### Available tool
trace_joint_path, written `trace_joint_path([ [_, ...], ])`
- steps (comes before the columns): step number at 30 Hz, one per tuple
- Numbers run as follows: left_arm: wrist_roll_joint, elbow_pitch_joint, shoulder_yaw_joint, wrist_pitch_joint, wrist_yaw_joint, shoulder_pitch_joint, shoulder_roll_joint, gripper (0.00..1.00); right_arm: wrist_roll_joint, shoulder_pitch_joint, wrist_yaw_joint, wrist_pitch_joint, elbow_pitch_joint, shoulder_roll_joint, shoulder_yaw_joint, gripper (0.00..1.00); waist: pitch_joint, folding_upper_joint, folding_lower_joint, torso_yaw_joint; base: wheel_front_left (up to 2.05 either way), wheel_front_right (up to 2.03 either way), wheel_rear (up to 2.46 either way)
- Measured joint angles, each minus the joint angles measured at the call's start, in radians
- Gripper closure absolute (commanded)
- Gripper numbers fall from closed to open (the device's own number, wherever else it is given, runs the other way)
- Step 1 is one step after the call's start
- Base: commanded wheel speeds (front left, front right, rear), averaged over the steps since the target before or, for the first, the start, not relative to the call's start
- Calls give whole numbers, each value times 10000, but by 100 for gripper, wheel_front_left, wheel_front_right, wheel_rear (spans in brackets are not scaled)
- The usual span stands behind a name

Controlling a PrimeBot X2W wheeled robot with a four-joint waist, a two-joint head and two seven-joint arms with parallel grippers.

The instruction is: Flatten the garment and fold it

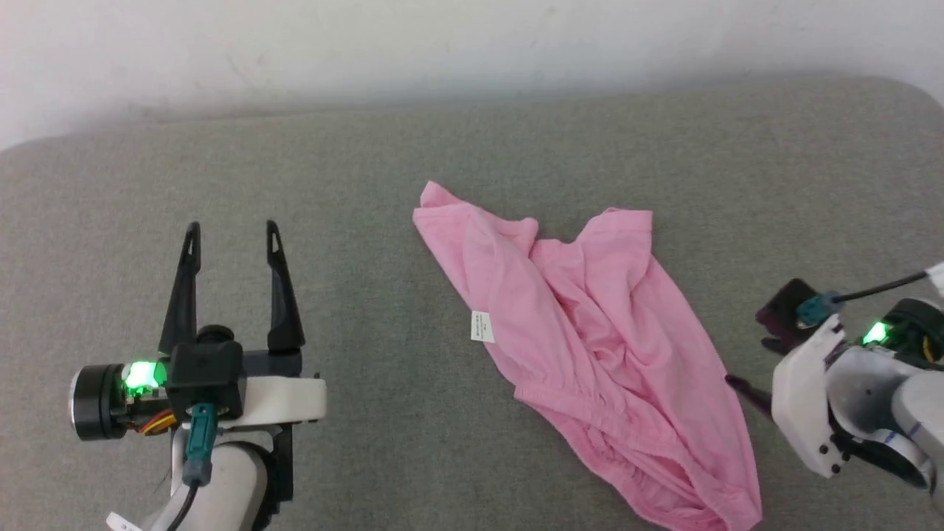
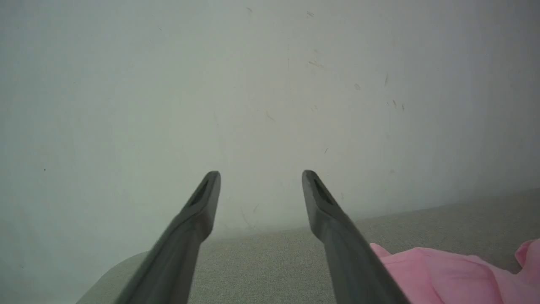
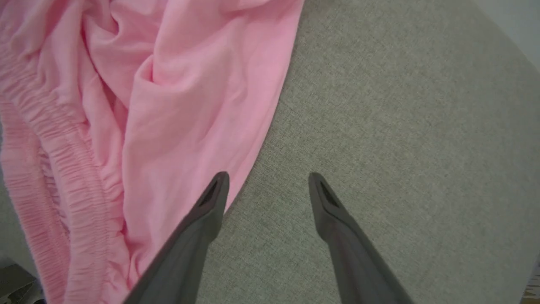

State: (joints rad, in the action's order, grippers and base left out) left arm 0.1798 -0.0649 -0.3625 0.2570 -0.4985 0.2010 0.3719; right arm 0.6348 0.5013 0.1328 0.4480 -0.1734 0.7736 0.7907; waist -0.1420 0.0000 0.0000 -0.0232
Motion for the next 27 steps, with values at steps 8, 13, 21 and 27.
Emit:
trace_joint_path([
  [8, -349, 121, 523, 0, 593, -107, -660, 0, 982, 446, -13, -178, -1636, -708, 1452, 0, -625, 0, -1, 427, 0, 0, 0],
  [13, -610, 257, 803, 0, 905, -107, -1007, 0, 1256, 925, 15, -838, -1965, -545, 2107, 100, -912, 0, -3, 607, 0, 0, 0],
  [21, -855, 445, 1058, 2, 1519, -69, -1522, 0, 522, 2717, 4, -2387, -2583, 290, 2142, 100, -918, 0, 2, 659, 0, 0, 0],
  [27, -1047, 431, 1101, 0, 1906, 372, -1852, 0, 462, 4440, 4, -2389, -3572, 725, 1624, 100, -1320, 0, 2, 933, 0, 0, 0],
])
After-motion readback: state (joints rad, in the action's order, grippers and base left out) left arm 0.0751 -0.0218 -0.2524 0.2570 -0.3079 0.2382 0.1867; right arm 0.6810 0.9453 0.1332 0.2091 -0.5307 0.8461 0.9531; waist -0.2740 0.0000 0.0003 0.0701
